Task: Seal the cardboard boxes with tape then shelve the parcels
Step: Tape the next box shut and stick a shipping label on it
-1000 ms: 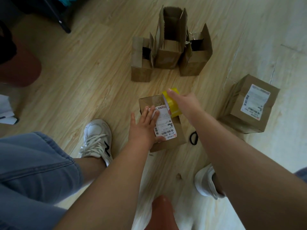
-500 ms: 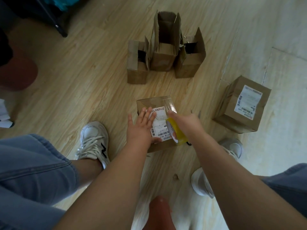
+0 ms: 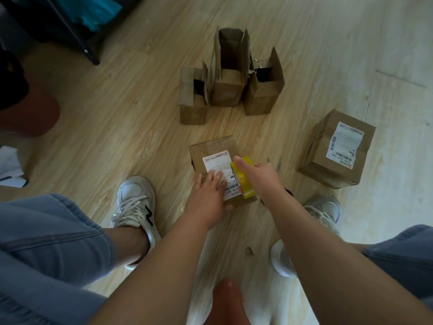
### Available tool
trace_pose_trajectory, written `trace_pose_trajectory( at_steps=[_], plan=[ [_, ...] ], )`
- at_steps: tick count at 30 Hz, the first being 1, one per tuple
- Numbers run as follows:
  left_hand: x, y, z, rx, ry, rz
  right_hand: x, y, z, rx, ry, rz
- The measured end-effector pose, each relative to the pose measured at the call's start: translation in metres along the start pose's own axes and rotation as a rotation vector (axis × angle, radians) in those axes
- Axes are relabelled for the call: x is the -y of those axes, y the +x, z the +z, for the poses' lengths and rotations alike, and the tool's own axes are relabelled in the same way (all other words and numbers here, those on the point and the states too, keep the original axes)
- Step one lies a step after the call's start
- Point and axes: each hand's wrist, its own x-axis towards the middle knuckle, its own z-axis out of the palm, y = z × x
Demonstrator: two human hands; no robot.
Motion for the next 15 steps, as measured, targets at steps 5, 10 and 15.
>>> trace_pose_trajectory(
  at_steps=[5, 10, 15],
  plan=[
    [0.007, -0.003, 0.005, 0.087, 0.092, 0.011, 0.000, -0.007, -0.009, 0.040, -0.008, -0.025],
    [0.004, 0.000, 0.006, 0.096, 0.134, -0.030, 0.002, -0.016, -0.021, 0.049, 0.059, -0.031],
    [0.007, 0.007, 0.003, 0.106, 0.128, -0.056, -0.012, -0.022, -0.018, 0.022, -0.092, -0.024]
  ],
)
